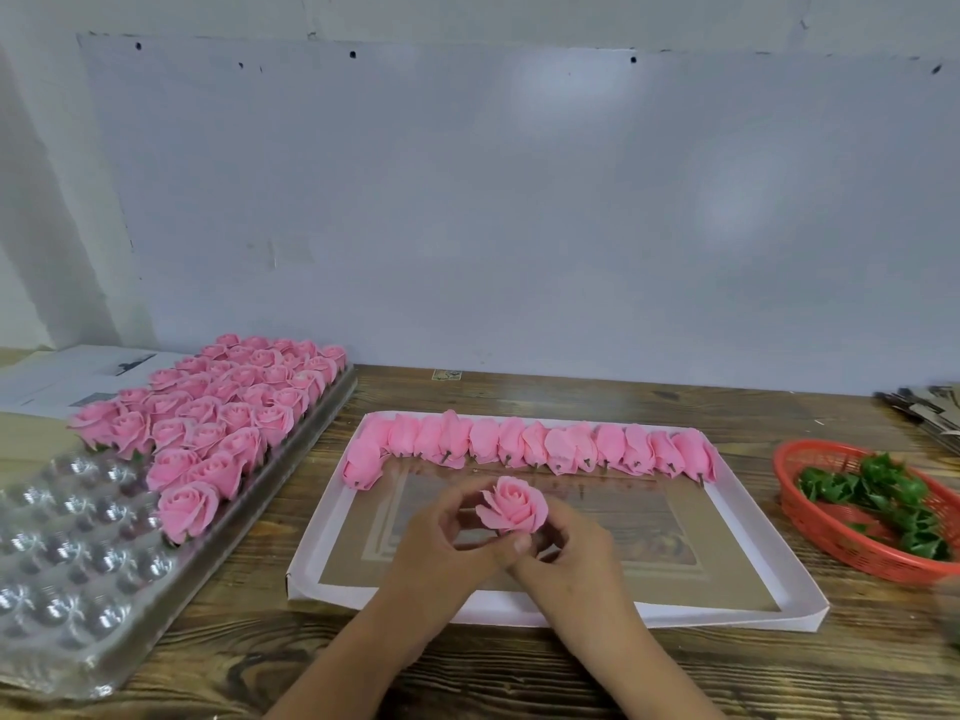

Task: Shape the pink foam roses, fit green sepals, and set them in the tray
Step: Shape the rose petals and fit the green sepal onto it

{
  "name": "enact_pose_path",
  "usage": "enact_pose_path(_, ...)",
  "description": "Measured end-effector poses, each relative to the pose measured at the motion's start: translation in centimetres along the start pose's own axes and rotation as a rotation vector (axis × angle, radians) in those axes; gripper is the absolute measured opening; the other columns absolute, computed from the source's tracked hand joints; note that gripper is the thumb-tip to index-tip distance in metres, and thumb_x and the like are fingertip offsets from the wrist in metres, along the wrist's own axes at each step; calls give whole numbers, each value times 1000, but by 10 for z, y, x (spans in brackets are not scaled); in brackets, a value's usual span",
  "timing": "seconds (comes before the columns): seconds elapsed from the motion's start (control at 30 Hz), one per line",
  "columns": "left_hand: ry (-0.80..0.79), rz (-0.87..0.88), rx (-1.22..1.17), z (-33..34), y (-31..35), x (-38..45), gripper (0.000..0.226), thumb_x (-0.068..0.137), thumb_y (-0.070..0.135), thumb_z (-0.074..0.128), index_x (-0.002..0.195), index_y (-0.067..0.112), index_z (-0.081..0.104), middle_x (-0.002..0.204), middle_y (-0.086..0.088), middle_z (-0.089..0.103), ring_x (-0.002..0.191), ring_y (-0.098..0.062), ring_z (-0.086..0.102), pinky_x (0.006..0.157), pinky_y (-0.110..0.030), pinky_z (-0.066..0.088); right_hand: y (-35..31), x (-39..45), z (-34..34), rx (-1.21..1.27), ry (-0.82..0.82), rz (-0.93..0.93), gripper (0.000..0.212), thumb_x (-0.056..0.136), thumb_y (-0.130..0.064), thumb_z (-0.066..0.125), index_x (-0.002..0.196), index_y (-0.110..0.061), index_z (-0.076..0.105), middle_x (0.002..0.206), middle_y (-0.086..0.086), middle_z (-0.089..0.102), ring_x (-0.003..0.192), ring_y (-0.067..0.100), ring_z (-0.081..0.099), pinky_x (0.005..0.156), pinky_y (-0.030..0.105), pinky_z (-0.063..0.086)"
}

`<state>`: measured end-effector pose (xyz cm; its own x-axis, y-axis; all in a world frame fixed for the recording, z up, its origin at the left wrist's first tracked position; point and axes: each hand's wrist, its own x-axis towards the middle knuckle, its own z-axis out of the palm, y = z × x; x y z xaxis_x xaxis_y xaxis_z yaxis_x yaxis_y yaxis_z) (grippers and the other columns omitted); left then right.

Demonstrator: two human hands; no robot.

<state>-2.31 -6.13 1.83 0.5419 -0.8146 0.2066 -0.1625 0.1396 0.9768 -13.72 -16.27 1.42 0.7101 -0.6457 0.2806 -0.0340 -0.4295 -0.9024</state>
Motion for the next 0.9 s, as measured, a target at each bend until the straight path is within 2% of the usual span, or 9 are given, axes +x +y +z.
enact_pose_path(0.13,49,2,-5,0,0,0,47,68,34,88,111,43,70,114,11,74,109,-4,67,89,-19,53,-3,0,0,-25,5,-29,48,80,-25,73,107,-63,60,82,-10,70,65,3,55,60,13,46)
enact_pose_path(0.3,155,-52,-172,-2,-1,4,57,63,28,90,114,20,68,103,-2,77,100,-19,73,76,-20,56,-3,1,3,59,22,0,41,84,-25,73,108,-56,62,78,-10,67,67,1,56,59,13,43)
enact_pose_path(0.4,106,-40,-153,-2,-1,3,55,62,35,95,109,23,71,106,-3,77,102,-19,72,80,-23,57,-2,1,1,62,32,3,30,81,-28,76,102,-46,67,77,-8,68,68,4,58,59,13,43)
enact_pose_path(0.53,83,-8,-102,0,2,0,49,59,40,92,103,37,73,110,2,76,104,-14,71,85,-24,57,0,1,0,36,29,-18,26,75,-33,77,98,-39,69,77,-6,68,67,5,60,58,12,43)
enact_pose_path(0.63,88,-7,-86,-2,2,0,50,61,37,95,106,33,73,109,4,76,103,-13,71,84,-21,56,2,2,0,9,29,-14,26,74,-35,79,98,-36,69,73,-10,66,68,6,61,57,12,44)
enact_pose_path(0.77,90,-11,-74,-2,2,0,49,62,32,90,108,28,73,106,5,77,100,-10,72,81,-18,55,4,2,2,7,46,-51,32,69,-51,72,100,-42,68,73,-9,66,68,8,60,56,12,44)
enact_pose_path(0.9,106,-29,-62,-2,2,1,53,59,33,89,109,26,72,104,7,77,99,-8,72,80,-17,56,4,2,2,3,40,-72,33,71,-52,72,103,-44,66,73,-9,65,68,9,60,56,14,45)
